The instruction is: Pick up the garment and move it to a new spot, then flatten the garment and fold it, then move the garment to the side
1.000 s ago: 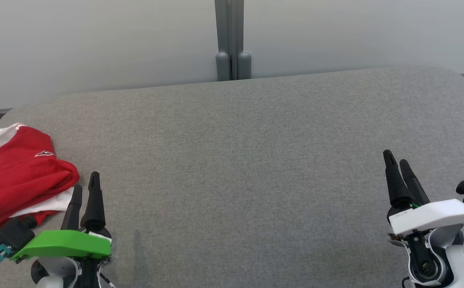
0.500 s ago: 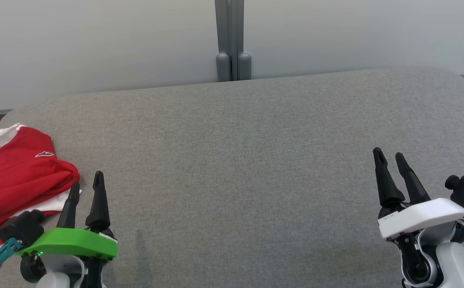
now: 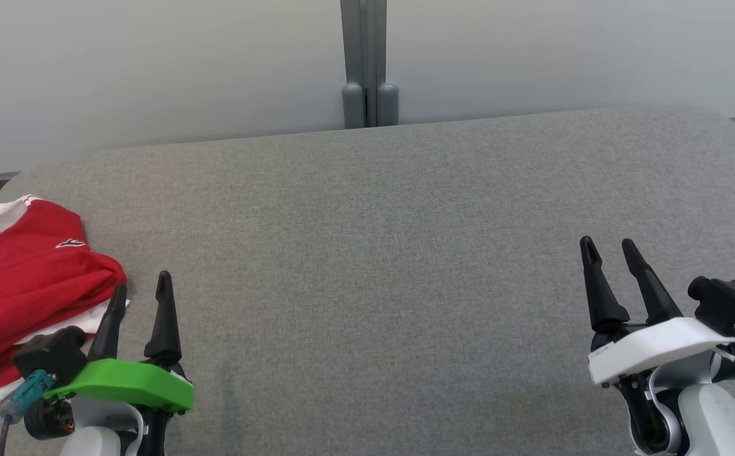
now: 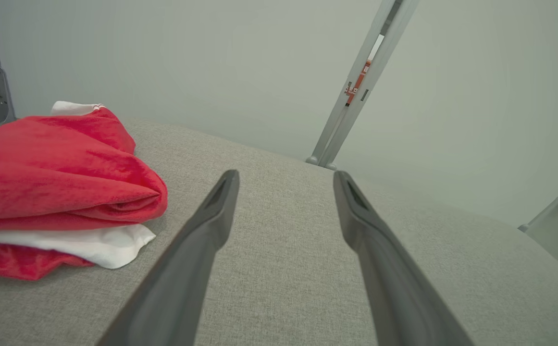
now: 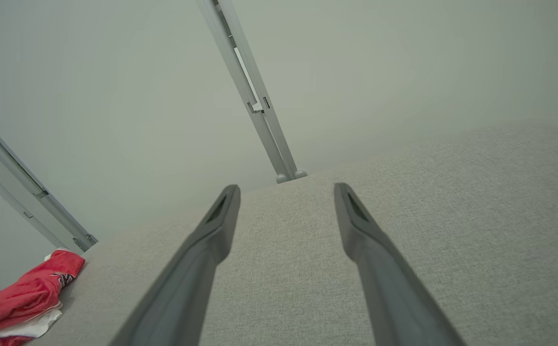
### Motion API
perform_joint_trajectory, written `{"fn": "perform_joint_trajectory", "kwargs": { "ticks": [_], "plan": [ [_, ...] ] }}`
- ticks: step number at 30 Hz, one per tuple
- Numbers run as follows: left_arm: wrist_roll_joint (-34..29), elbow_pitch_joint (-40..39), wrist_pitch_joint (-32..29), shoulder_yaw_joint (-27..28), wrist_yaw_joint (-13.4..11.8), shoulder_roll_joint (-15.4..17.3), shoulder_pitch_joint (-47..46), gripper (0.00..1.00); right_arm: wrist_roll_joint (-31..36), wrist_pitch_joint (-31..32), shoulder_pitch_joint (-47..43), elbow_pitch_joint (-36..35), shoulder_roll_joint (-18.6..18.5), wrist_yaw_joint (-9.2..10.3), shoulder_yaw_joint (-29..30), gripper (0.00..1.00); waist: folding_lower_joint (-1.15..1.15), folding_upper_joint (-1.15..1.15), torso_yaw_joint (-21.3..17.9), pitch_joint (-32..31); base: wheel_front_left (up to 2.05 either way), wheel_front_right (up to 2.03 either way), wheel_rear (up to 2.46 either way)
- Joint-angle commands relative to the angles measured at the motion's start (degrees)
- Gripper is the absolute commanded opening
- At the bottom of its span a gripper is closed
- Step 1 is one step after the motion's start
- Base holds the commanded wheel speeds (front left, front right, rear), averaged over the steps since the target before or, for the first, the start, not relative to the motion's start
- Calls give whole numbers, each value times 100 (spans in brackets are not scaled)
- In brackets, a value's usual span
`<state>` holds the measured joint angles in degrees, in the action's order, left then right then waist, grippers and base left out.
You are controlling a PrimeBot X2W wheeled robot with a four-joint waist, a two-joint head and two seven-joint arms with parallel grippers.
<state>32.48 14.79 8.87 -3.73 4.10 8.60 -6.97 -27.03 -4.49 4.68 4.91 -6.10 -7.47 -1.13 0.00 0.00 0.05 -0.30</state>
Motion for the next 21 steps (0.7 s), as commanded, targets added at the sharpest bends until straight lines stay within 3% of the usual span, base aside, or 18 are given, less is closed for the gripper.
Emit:
{"fn": "perform_joint_trajectory", "kwargs": {
  "ticks": [1, 21],
  "plan": [
    [-157, -27, 65, -22, -14, 84, -166, 100, 183, -50, 9, -65, -43, -3, -18, 100, 0, 0, 1, 4, 0, 0, 0],
    [-1082, 216, 318, -195, -118, 171, -220, 100, 1232, -219, -122, -87, 73, -3, 10, 100, 0, 0, 25, 39, 0, 0, 0]
  ]
}}
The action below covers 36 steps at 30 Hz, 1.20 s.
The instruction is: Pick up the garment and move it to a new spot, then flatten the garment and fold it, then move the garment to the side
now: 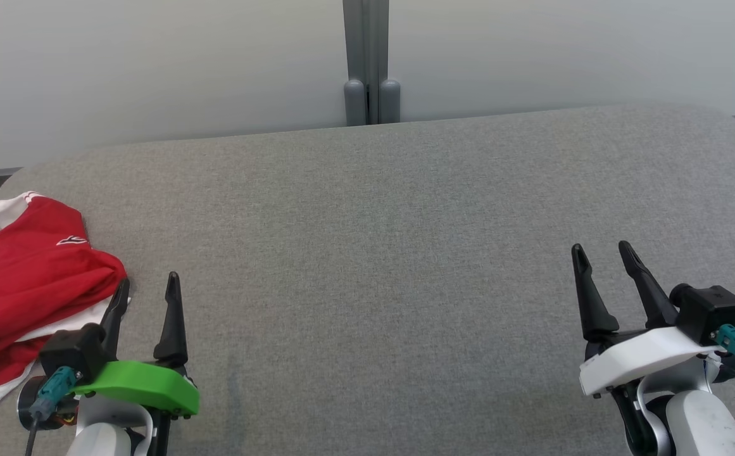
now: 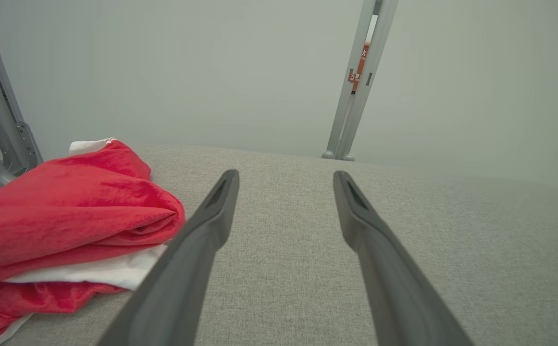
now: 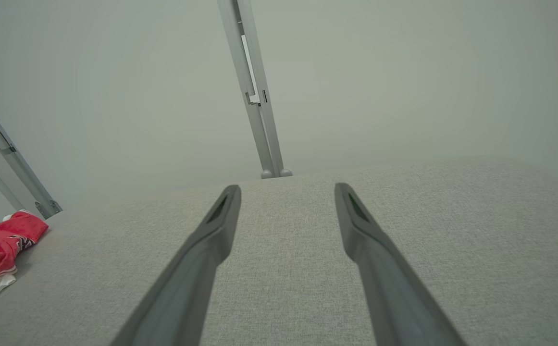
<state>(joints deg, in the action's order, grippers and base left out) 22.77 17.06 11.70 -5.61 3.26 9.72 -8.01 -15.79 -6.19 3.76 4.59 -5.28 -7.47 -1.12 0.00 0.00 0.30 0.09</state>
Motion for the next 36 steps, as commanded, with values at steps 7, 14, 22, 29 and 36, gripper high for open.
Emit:
{"fn": "perform_joint_trajectory", "kwargs": {
  "ticks": [7, 14, 22, 29, 36],
  "plan": [
    [-338, 52, 122, -46, -48, 68, -110, 100, 420, -108, -68, -102, 35, -3, 17, 100, 0, 0, 7, 25, 0, 0, 0],
    [-536, 86, 196, -72, -81, 61, -102, 100, 641, -172, -75, -124, 71, -4, 57, 100, 0, 0, 16, 53, 0, 0, 0],
    [-789, 178, 278, -114, -102, 84, -111, 100, 874, -226, -102, -125, 123, -4, 107, 100, 0, 0, 41, 78, 0, 0, 0],
    [-931, 253, 351, -141, -117, 83, -141, 100, 1119, -268, -123, -139, 152, -4, 112, 100, 0, 0, 57, 102, 0, 0, 0],
    [-867, 277, 348, -108, -124, 42, -137, 100, 1113, -290, -120, -133, 168, -4, 139, 100, 0, 0, 113, 118, 0, 0, 0]
  ]
}}
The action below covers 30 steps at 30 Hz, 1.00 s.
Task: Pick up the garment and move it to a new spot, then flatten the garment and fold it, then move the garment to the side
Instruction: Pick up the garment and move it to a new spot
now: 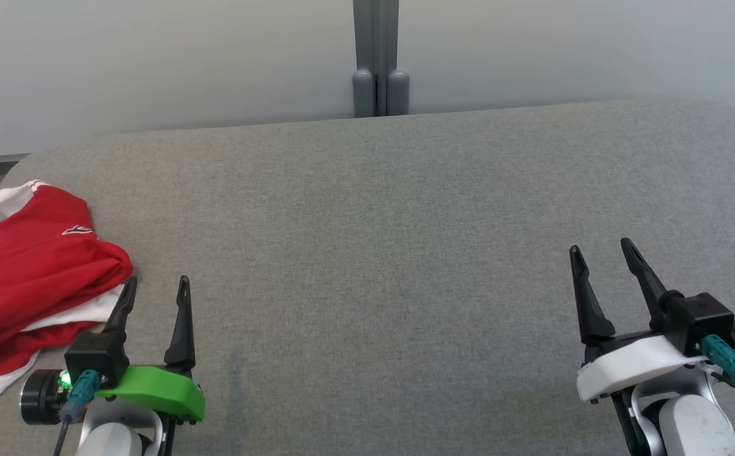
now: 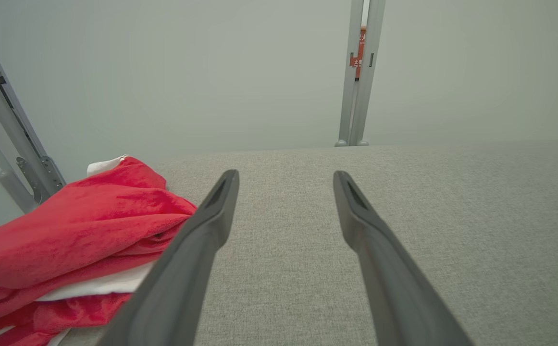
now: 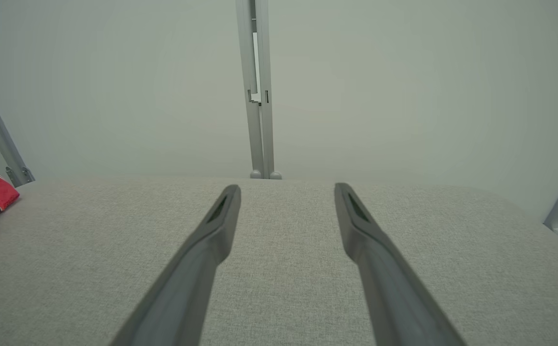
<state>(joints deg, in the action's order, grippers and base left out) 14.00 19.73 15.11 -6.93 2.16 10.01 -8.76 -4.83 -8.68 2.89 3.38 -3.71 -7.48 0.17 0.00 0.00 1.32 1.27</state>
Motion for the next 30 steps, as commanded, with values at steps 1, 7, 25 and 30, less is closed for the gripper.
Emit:
{"fn": "perform_joint_trajectory", "kwargs": {
  "ticks": [1, 7, 25, 30],
  "plan": [
    [23, 4, 6, 26, -15, 8, -60, 100, 11, -42, -30, -13, 12, -2, 14, 100, 0, 0, 28, 2, 0, 0, 0],
    [116, 33, 6, 76, -45, -9, -109, 100, -38, -39, 0, -50, 20, -2, -48, 100, 0, 0, 226, 36, 0, 0, 0],
    [351, 50, 1, 416, -302, 57, -80, 100, -164, -4, 246, -158, 25, -1, -703, 100, 0, 0, 1575, 184, 0, 0, 0],
    [379, -3, 3, 444, -308, 48, -74, 100, -168, 22, 284, -191, 32, -1, -736, 100, 0, 0, 1947, 240, 0, 0, 0]
  ]
}}
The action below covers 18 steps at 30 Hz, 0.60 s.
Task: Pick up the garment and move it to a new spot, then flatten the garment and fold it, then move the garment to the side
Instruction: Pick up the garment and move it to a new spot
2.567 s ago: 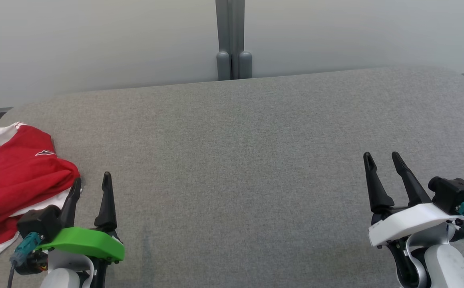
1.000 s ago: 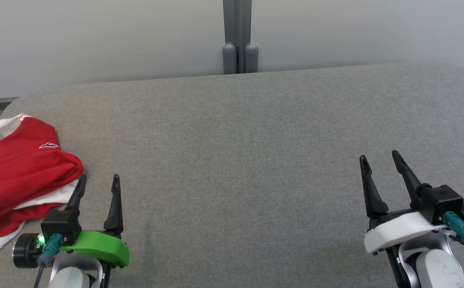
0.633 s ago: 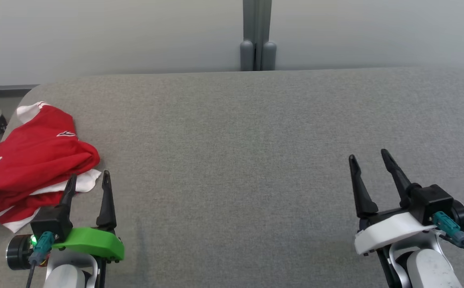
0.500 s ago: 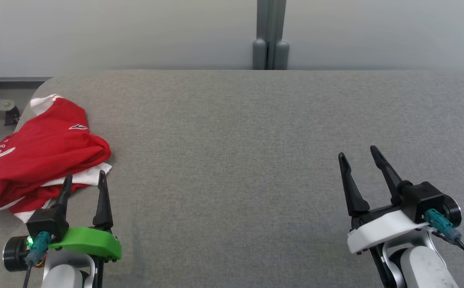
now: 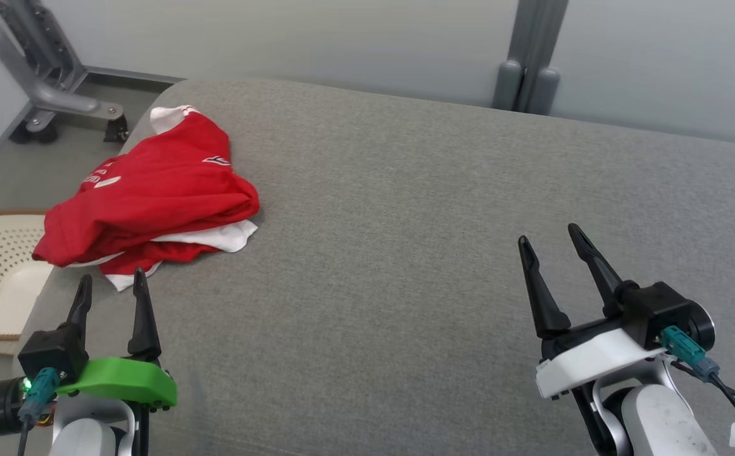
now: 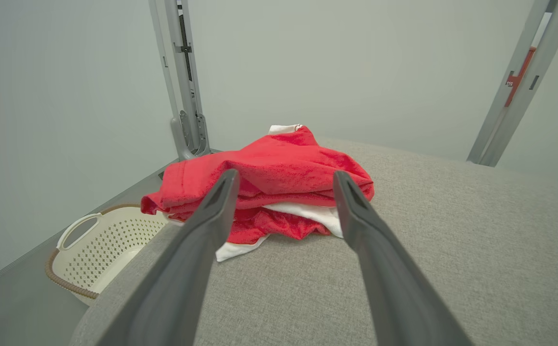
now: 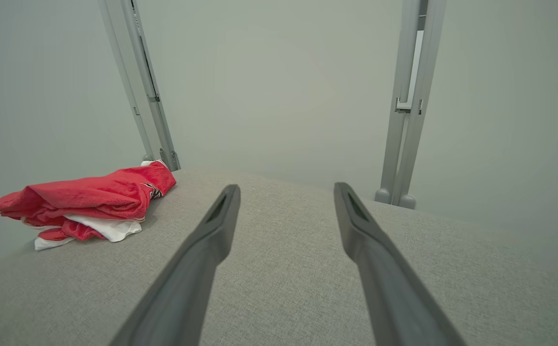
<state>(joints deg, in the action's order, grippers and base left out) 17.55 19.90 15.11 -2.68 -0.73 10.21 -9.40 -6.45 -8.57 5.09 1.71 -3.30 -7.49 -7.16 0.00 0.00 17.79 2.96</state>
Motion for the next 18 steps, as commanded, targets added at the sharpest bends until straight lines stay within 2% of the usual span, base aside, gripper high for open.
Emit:
{"fn": "perform_joint_trajectory", "kwargs": {
  "ticks": [1, 9, 14, 18],
  "plan": [
    [31, -32, 3, 25, -18, 22, -15, 100, -4, 19, 64, -24, -8, 0, 2, 100, 0, 0, 359, 78, 0, 0, 0],
    [44, -157, 4, 127, -10, -23, 2, 100, 41, 75, 106, -73, -6, 0, -10, 100, 0, 0, 687, 175, 0, 0, 0],
    [18, -230, 5, 188, 15, -54, -136, 100, 86, 149, 181, -161, -32, 0, -32, 100, 0, 0, 710, 381, 0, 0, 0],
    [8, -184, 4, 188, 132, -49, -458, 100, 174, 293, 392, -308, -109, 0, -78, 100, 0, 0, 637, 774, 0, 0, 0]
  ]
}}
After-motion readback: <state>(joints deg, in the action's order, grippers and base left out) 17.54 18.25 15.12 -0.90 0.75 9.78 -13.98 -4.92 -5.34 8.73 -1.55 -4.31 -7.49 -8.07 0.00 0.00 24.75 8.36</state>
